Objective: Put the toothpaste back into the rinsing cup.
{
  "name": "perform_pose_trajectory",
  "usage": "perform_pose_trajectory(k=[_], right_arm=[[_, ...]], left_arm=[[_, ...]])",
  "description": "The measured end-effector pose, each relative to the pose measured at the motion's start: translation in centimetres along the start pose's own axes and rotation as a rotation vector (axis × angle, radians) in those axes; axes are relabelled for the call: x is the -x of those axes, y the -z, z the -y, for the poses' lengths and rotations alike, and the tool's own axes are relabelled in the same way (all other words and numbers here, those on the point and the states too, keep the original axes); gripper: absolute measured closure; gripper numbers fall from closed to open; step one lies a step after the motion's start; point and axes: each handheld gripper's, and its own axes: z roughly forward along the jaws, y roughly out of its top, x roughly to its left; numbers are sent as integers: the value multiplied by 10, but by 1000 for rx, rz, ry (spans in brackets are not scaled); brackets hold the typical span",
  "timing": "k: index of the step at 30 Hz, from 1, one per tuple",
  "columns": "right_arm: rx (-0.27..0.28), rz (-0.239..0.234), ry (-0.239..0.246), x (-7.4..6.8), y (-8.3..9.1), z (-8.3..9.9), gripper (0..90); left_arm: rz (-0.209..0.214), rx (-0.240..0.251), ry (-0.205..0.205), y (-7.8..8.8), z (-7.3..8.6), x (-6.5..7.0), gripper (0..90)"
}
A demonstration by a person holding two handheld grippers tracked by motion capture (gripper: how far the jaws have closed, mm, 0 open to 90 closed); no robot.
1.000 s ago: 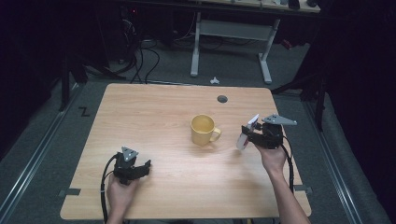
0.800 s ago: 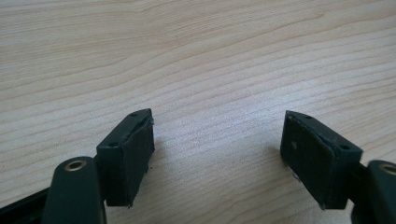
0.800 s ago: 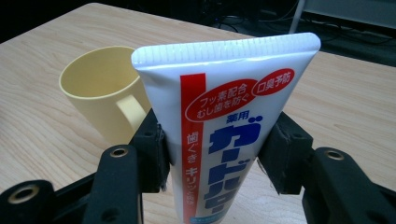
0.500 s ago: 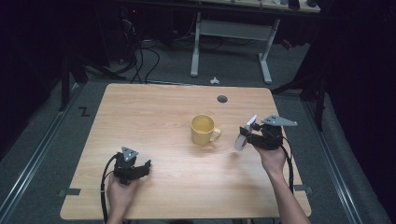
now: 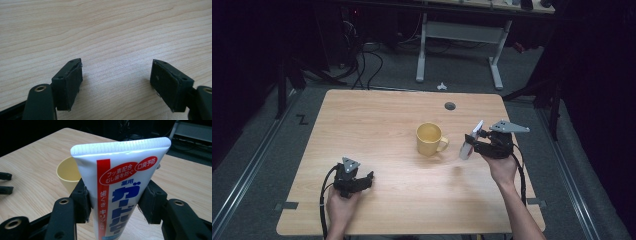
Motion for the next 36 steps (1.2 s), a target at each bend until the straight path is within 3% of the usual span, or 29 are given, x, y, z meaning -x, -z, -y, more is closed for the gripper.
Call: perform_pose_trajectory(k=[13, 36], right_arm=[[16, -17, -3, -4, 2, -13, 490], [28, -46, 36, -14, 1, -33, 490]], left_arm=[[3, 0, 1, 0, 0, 0, 262], [4, 2, 4, 0, 0, -1, 262]])
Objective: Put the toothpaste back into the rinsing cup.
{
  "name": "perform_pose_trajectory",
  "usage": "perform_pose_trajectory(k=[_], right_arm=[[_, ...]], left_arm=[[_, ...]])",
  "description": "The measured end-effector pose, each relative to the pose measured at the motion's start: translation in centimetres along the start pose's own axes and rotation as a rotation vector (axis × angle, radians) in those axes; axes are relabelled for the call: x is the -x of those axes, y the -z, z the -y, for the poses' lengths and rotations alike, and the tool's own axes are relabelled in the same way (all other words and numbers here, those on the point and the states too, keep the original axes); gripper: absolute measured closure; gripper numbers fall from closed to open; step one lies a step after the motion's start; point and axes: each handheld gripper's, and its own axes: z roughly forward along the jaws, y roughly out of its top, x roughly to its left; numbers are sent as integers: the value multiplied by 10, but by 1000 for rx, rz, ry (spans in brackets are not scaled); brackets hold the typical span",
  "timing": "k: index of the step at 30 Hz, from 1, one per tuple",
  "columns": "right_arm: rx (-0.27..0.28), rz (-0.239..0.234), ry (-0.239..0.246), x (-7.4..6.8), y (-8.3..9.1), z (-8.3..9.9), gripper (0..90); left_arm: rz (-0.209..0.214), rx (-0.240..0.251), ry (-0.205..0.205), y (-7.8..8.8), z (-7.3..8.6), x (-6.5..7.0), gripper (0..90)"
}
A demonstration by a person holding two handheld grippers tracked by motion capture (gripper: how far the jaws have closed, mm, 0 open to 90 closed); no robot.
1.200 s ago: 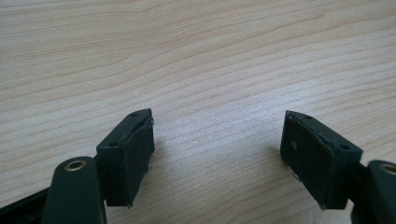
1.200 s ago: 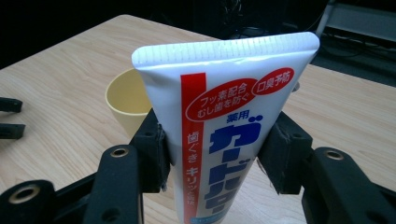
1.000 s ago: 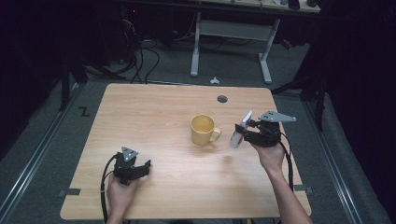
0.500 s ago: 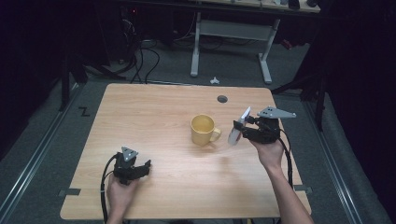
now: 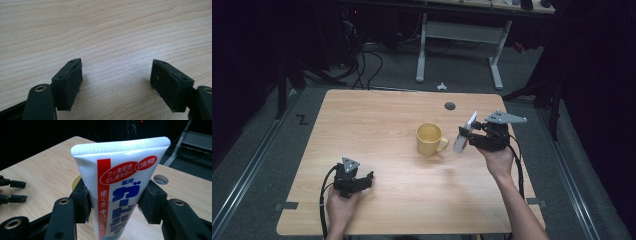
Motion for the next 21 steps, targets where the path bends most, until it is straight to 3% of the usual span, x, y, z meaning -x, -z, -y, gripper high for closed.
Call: perform_pose_trajectory(k=[21], right_arm=[[19, -30, 23, -9, -3, -18, 490]], left_arm=[[1, 2, 2, 0, 0, 0, 262]])
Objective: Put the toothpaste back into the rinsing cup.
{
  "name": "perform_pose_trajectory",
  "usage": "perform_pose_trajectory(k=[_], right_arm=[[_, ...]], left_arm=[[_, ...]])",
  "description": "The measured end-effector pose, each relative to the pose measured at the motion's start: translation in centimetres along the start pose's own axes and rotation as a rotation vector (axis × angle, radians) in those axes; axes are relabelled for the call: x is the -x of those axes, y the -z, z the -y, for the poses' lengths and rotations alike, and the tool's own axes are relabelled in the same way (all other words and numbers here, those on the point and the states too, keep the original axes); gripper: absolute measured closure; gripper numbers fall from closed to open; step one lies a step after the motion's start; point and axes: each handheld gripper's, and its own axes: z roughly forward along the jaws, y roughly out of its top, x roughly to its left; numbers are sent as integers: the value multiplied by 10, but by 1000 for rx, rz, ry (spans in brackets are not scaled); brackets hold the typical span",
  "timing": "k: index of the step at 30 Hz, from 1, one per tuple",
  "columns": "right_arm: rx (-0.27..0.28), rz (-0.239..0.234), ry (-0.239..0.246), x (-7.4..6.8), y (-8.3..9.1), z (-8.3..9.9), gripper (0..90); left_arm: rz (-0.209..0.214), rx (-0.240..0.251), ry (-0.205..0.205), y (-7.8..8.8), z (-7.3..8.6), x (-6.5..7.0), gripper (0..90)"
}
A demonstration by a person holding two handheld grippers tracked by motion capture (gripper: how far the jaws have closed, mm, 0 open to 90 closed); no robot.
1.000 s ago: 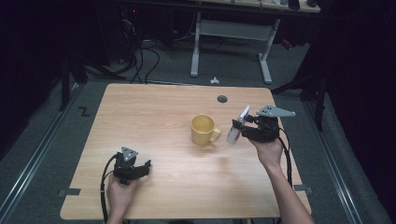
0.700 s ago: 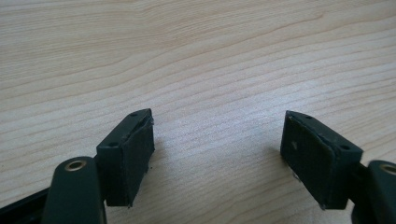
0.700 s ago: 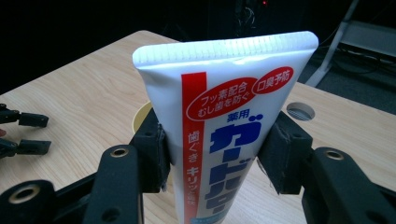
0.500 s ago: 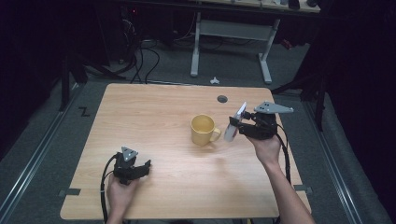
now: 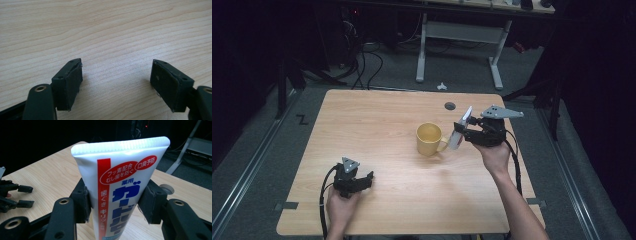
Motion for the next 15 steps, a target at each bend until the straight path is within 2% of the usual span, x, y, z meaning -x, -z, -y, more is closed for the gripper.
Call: perform_pose_trajectory(k=[15], right_arm=[[18, -9, 4, -1, -4, -10, 491]], left_arm=[[0, 0, 0, 0, 0, 0, 262]])
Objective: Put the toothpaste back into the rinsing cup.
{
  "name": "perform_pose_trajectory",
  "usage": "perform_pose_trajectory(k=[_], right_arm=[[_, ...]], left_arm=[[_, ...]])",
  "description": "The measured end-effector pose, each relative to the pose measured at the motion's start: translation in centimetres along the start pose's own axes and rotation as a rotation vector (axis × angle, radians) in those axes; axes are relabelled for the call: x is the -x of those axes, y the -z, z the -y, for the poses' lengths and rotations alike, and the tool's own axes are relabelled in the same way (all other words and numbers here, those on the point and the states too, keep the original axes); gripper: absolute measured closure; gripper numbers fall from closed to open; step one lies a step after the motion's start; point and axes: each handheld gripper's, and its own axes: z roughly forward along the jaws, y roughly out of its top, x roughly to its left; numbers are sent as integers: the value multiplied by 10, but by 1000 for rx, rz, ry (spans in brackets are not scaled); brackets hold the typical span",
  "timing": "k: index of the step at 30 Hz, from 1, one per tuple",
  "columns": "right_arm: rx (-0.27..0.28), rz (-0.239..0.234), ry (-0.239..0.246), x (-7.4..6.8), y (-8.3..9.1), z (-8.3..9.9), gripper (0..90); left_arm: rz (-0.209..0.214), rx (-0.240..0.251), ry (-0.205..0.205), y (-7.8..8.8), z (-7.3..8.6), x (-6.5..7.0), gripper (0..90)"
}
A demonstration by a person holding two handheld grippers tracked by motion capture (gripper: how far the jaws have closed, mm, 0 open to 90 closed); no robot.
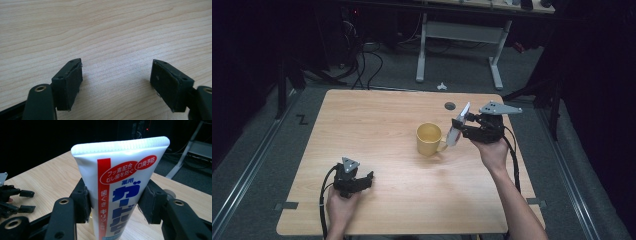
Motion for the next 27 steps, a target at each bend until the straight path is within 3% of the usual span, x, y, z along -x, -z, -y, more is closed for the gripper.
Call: perform_pose_trajectory(k=[27], right_arm=[[0, -17, 21, -8, -18, -17, 489]], left_arm=[[3, 0, 1, 0, 0, 0, 261]])
